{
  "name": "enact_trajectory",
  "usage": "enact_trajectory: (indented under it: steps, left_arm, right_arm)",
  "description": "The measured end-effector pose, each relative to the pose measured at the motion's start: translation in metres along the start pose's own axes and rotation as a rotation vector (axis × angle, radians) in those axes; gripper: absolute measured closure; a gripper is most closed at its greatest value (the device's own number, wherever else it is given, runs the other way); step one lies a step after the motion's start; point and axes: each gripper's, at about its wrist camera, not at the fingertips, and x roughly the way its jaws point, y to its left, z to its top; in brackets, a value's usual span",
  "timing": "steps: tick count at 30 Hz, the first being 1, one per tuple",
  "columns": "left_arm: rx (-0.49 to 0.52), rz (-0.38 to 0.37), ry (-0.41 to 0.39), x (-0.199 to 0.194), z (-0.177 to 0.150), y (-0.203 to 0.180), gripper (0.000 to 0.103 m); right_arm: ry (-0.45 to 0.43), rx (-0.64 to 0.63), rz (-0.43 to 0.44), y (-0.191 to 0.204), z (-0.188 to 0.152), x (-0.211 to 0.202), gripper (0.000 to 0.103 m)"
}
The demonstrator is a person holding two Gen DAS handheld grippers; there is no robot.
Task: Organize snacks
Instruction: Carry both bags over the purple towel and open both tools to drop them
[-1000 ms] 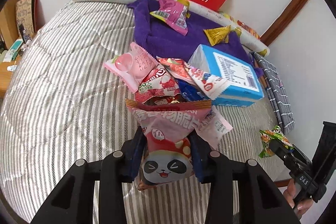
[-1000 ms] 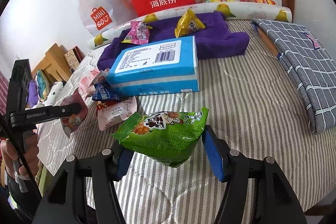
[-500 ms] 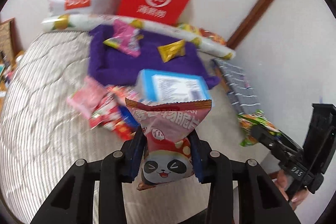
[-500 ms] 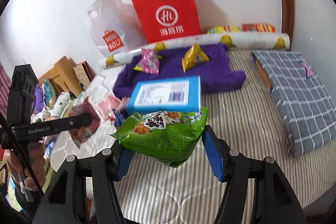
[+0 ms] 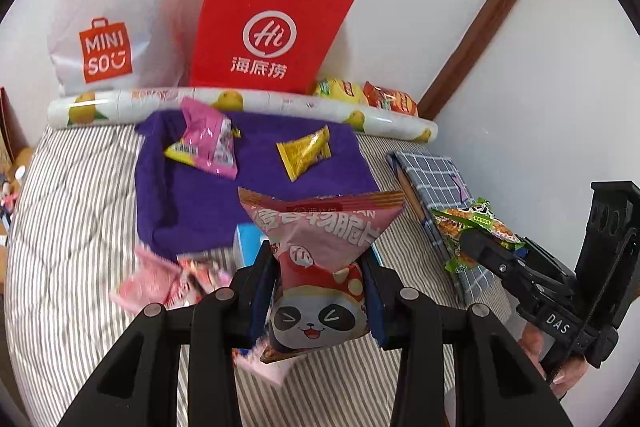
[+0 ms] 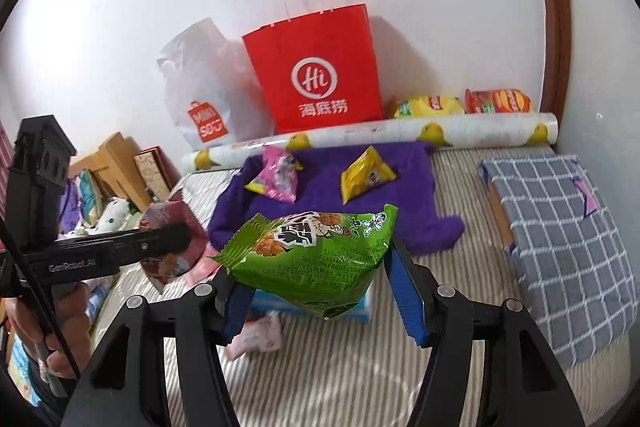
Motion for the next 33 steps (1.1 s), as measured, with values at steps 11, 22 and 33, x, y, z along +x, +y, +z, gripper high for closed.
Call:
enact_trajectory:
  steps: [11,22,33]
  left_arm:
    - [-0.015,0.035,-0.005,0.031,0.051,0.015,0.065]
    - [-0.078,0.082,0.005,0.067,0.075,0.059,0.065]
    - [-0.149,0.119,0.074,0.119,0.072,0.101,0.065]
  right_arm:
    - [0.012,-0.009,-0.006,-0.017,0.050,0.050,0.042]
    - [0.079,0.011,-0.024,-0.037,0.062,0.117,0.042]
    - [0.173,0.013,-0.081,-0.054,0.049,0.180,0.042]
